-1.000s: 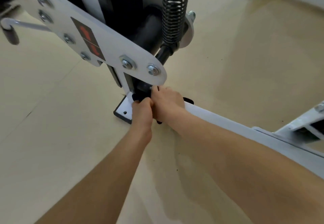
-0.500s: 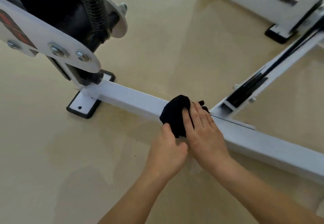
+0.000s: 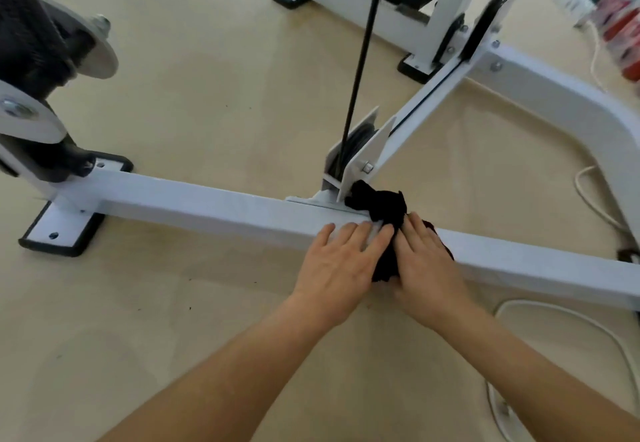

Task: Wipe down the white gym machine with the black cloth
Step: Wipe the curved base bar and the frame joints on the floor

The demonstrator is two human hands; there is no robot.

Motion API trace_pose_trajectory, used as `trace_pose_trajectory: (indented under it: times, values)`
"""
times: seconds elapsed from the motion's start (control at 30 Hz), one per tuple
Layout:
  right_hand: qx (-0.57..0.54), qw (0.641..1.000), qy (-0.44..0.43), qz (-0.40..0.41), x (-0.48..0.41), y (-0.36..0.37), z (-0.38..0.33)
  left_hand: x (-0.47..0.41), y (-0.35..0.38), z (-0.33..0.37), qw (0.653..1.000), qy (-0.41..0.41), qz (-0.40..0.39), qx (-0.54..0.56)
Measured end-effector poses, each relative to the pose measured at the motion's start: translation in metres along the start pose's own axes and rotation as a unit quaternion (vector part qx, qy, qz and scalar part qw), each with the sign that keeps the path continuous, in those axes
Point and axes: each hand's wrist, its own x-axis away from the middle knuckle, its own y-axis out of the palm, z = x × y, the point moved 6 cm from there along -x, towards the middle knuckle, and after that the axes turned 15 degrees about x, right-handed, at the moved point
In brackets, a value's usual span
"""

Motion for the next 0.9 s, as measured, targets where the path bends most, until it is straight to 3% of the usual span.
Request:
trace_pose_trajectory:
  times: [0.1,0.2,0.27,0.33,0.4,0.47,0.53,0.63,0.77,0.83,0.9]
  values:
    - [0.01,1.0,-0.017,0.016,-0.02,-0.008,-0.056,0.025,-0.025,-0.04,0.993,-0.085,0.068,0.038]
    - [0.012,1.0,0.004,0.012,-0.028,-0.012,-0.099,0.06,-0.044,-0.081,0.962,-0.19,0.141,0.134]
    - [0.02,0.999,-0.002,0.04,-0.026,-0.016,-0.104,0.065,-0.052,-0.085,0.961,-0.173,0.162,0.14]
    - [0.015,0.994,-0.046,0.098,-0.019,-0.017,-0.106,0.053,-0.05,-0.071,0.983,-0.096,0.116,0.11]
    - [0.012,0.983,-0.144,0.11,-0.014,-0.011,-0.122,0.043,-0.039,-0.057,0.997,-0.032,0.027,0.063]
    - [0.005,0.972,-0.21,0.105,-0.014,-0.009,-0.133,0.041,-0.029,-0.06,0.999,-0.029,-0.035,0.011]
    - [-0.056,0.964,-0.238,0.104,-0.021,-0.013,-0.128,0.043,-0.03,-0.075,0.996,-0.067,-0.043,-0.029]
    - [-0.162,0.954,-0.204,0.146,-0.022,-0.024,-0.1,0.048,-0.039,-0.109,0.985,-0.156,-0.031,-0.062]
    - [-0.089,0.969,-0.165,0.161,-0.013,-0.022,-0.101,0.054,-0.068,-0.147,0.956,-0.268,-0.025,-0.118]
    - [-0.054,0.975,-0.161,0.143,-0.023,-0.02,-0.121,0.049,-0.076,-0.138,0.961,-0.251,-0.003,-0.116]
    - [-0.022,0.98,-0.151,0.126,-0.04,-0.023,-0.137,0.041,-0.065,-0.113,0.978,-0.174,-0.039,-0.106]
